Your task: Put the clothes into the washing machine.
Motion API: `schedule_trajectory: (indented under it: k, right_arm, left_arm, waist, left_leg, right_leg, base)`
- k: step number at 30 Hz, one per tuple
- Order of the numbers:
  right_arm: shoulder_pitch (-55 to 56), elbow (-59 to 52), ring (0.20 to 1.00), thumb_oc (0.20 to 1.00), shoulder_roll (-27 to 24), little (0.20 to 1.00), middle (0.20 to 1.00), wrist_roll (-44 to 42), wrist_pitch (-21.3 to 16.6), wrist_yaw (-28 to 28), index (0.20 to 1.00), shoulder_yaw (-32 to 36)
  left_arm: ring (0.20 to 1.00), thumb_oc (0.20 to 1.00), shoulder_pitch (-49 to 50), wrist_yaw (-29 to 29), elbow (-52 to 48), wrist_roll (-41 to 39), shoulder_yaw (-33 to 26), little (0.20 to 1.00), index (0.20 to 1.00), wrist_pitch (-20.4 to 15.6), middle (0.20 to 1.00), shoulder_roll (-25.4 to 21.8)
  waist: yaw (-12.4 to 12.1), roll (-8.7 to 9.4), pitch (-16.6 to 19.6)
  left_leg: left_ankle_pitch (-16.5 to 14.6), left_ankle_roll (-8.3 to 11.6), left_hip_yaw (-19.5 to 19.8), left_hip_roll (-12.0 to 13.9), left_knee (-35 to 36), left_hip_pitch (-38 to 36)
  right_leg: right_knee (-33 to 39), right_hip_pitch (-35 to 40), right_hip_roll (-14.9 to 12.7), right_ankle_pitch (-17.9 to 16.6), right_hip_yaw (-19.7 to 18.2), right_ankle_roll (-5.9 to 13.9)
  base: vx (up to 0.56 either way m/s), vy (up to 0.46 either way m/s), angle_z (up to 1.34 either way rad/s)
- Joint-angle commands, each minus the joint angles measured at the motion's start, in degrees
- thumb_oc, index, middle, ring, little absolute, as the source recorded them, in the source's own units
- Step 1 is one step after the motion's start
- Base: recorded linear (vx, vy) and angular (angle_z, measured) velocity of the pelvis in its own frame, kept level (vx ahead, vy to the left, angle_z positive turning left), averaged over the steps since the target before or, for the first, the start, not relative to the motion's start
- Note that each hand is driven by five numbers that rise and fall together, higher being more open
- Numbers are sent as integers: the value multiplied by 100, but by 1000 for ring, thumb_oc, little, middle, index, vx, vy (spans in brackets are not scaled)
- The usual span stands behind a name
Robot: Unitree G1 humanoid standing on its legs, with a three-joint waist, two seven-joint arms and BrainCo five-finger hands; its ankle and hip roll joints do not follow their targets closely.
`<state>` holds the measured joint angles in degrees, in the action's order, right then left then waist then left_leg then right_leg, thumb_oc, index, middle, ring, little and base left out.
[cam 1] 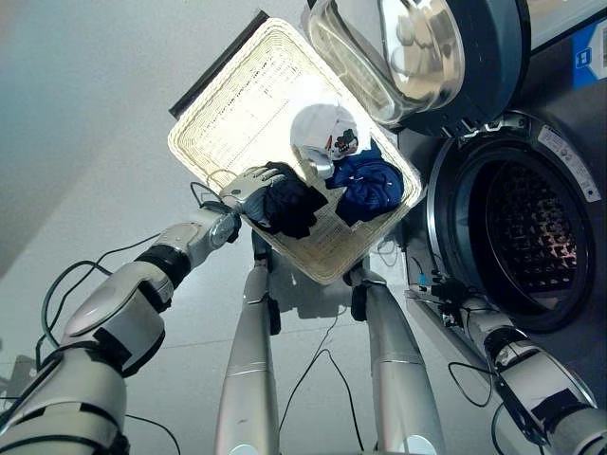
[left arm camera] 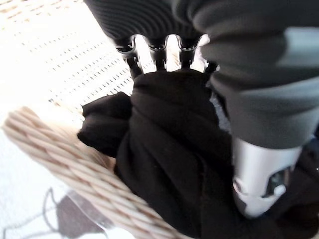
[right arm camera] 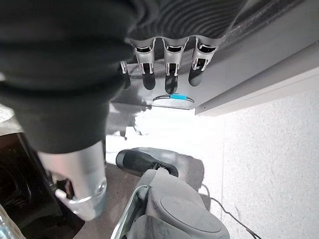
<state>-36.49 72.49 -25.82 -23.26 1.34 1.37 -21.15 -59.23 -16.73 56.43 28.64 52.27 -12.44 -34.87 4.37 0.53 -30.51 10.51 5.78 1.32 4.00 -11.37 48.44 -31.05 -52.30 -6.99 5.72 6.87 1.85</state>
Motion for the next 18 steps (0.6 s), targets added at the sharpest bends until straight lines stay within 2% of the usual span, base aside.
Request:
schedule_trajectory:
  k: [1,7,9,10,11,18]
  right_arm:
    - [100,-96,1000,1000,-109,1000,1000,-228,-58,-121,1000,-144]
    - [32,-135,1000,1000,-14,1000,1000,-345,-127,-164,1000,-217]
    - [-1,-137,1000,1000,-3,1000,1000,-352,-124,-171,1000,-225]
    - [-41,-119,1000,1000,34,1000,1000,-380,-136,-202,1000,-249]
    - [-58,-117,1000,1000,39,1000,1000,-409,-139,-208,1000,-270]
    - [-138,-95,1000,1000,124,1000,1000,-512,-222,-238,1000,-288]
  left_arm:
    - [1000,1000,263,-608,689,461,-331,1000,1000,267,1000,52]
    - [1000,1000,404,-1150,1107,736,-430,1000,1000,114,1000,304]
    - [1000,1000,402,-1176,1172,797,-439,1000,1000,125,1000,350]
    - [429,429,431,-1209,1276,842,-443,429,429,121,429,439]
    - [200,200,456,-1243,1322,828,-431,200,200,95,200,478]
    - [200,200,532,-1252,1426,693,-457,200,200,10,200,703]
  waist:
    - [-74,300,72]
    - [-76,383,72]
    - [-74,395,72]
    - [-71,404,72]
    - [-69,409,72]
    - [-64,428,72]
  left_leg:
    - [-825,-142,-127,-315,-862,178]
    - [-798,-118,-84,-329,-814,214]
    - [-787,-114,-85,-330,-800,216]
    - [-770,-114,-83,-331,-770,214]
    - [-765,-112,-80,-332,-762,214]
    - [-741,-106,-71,-342,-725,221]
  right_leg:
    - [1385,111,395,-1328,-258,530]
    - [1439,97,424,-1351,-236,526]
    - [1449,98,430,-1353,-231,523]
    - [1469,100,434,-1365,-232,520]
    - [1477,101,436,-1370,-233,520]
    - [1504,95,457,-1394,-238,525]
  base:
    - [-3,-31,-1]
    - [-1,-10,0]
    - [0,0,0]
    - [0,0,0]
    - [0,0,0]
    - [0,0,0]
